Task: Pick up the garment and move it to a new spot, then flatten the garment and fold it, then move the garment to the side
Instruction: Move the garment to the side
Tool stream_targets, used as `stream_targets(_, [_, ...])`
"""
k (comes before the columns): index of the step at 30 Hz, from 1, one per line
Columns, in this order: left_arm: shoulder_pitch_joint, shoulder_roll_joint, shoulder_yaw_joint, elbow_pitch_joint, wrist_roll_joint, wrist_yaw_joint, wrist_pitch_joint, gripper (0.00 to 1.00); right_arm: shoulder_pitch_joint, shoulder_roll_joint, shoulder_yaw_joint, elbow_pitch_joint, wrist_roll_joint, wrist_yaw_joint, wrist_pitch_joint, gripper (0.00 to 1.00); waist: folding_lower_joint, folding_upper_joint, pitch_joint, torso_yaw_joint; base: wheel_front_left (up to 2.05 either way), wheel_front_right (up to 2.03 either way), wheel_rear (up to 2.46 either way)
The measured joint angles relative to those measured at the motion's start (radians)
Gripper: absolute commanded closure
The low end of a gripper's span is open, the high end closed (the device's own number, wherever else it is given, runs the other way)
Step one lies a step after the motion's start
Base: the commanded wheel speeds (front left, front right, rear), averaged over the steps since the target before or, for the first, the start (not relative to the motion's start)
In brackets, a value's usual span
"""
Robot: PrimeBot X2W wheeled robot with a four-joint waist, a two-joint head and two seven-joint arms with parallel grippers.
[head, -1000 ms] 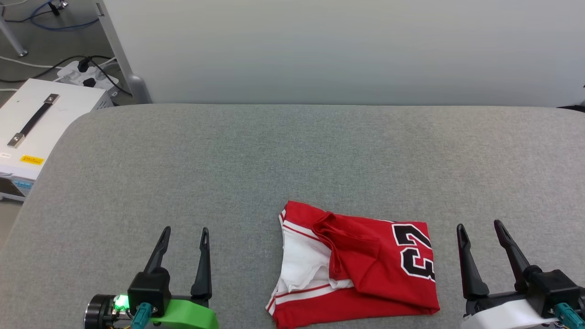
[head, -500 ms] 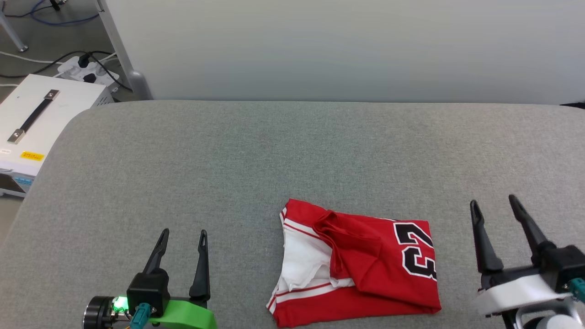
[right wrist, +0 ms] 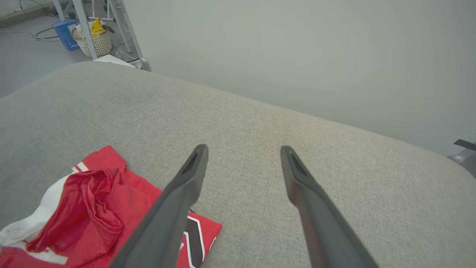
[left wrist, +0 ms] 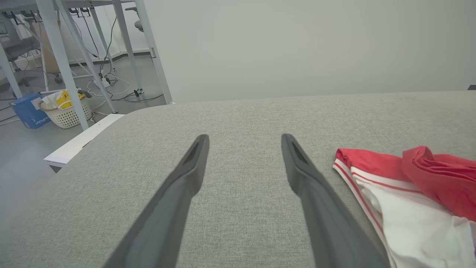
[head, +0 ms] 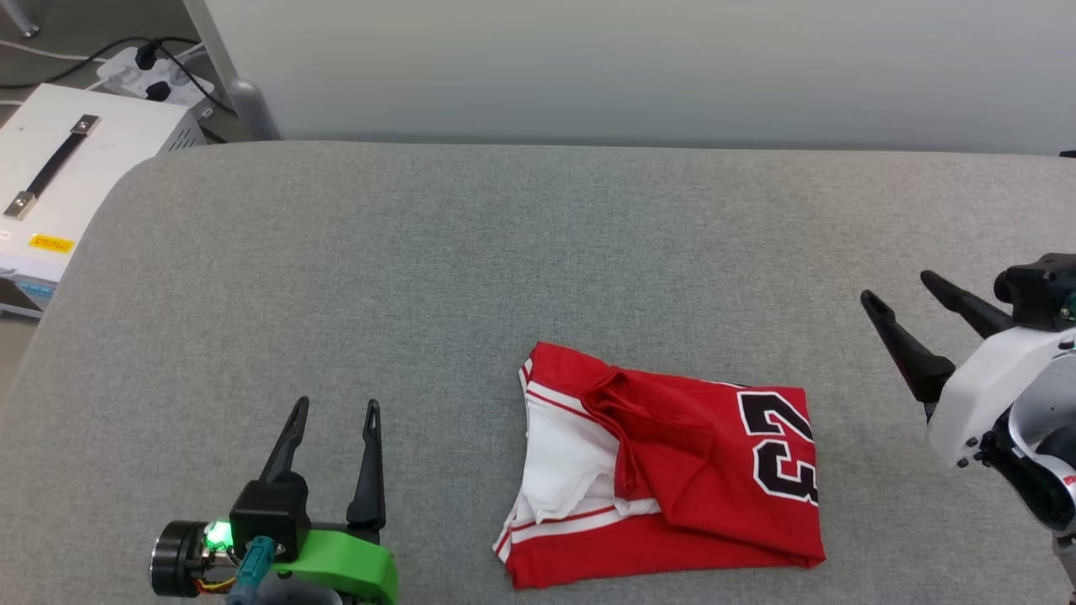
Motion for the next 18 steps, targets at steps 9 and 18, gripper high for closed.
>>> stream_targets(9, [-0.031, -0.001, -0.007, 0.002, 0.0, -0.001, 0.0, 0.0, -0.014, -0.065, 0.093, 0.03, 0.288, 0.0, 0.386, 0.0, 0.0, 0.0, 0.046, 0.023, 0.0, 0.0, 0.0])
stream_targets(18, [-0.065, -0.004, -0.019, 0.003, -0.006, -0.004, 0.0, 0.0, 0.022, -0.06, 0.142, 0.093, 0.356, 0.0, 0.484, 0.0, 0.0, 0.0, 0.099, 0.054, 0.0, 0.0, 0.0])
